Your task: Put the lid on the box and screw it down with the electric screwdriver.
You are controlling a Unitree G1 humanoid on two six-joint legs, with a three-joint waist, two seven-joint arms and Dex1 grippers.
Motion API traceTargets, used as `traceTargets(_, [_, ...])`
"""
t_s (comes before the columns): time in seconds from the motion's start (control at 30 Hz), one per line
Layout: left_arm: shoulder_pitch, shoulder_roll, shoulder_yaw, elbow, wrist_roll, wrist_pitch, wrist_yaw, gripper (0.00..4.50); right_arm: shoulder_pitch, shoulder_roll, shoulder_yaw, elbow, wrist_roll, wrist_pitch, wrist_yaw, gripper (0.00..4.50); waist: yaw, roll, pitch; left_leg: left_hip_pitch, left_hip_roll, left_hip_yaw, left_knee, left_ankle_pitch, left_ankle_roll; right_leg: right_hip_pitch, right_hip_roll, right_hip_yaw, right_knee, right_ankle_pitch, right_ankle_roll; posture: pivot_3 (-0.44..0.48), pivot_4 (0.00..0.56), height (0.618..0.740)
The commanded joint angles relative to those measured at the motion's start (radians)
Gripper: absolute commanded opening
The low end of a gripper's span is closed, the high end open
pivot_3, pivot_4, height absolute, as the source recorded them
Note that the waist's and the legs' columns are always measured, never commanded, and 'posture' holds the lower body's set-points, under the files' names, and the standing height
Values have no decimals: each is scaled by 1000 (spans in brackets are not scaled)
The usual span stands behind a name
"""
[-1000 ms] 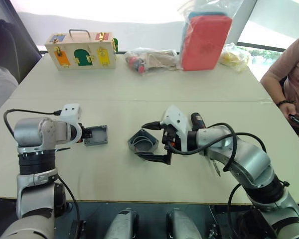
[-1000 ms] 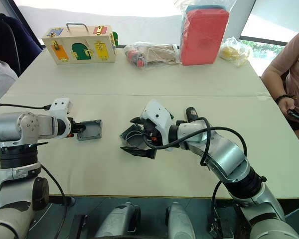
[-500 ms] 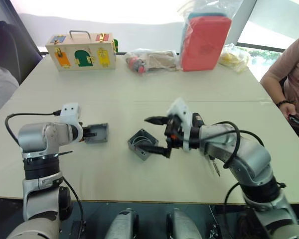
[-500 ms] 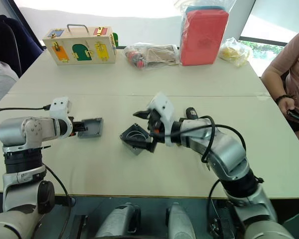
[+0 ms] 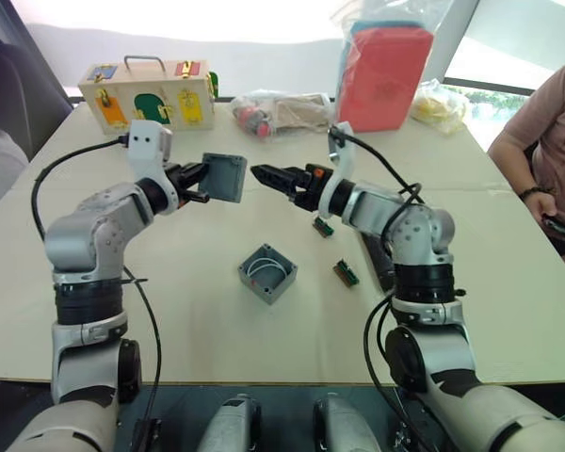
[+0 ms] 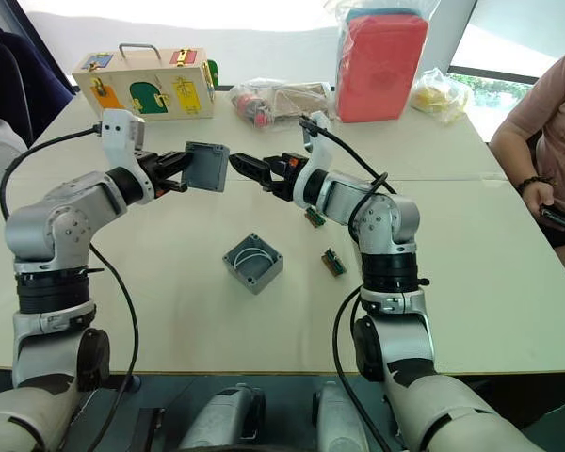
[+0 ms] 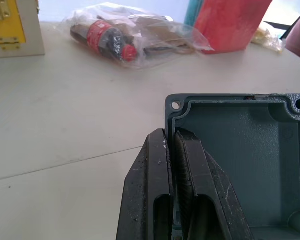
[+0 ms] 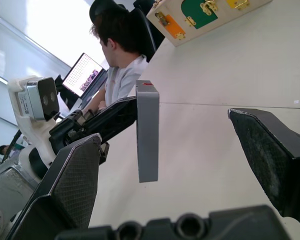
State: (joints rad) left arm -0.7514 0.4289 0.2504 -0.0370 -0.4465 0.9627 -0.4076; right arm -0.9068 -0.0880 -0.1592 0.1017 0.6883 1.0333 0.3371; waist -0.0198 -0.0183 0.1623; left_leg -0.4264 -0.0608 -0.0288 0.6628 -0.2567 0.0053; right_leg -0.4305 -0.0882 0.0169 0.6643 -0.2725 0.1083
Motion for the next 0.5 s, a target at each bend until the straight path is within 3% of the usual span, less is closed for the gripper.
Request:
traceTargets(0.03, [-19,-4,6,-60,-31,-24,-4,59,-11,8,21,-21,1,-16,14,4500,0,0,0,0,0,0,0,0,0,0,0,0,0,0,0,0,150,738])
traceTargets(0.37, [-6,-28,-2,-80,-61,-31,-8,59,13,6,53,-60,9,1,37,4500,1,0,0,0,0,0,0,0,0,0,1,0,0,0,0,0,150,738])
traceTargets(0.5, [-2,-41,-5,-86,-70,-31,-2,0,18,12,46,-49,5,-8,30,3455,1,0,0,0,0,0,0,0,0,0,0,0,0,0,0,0,150,738])
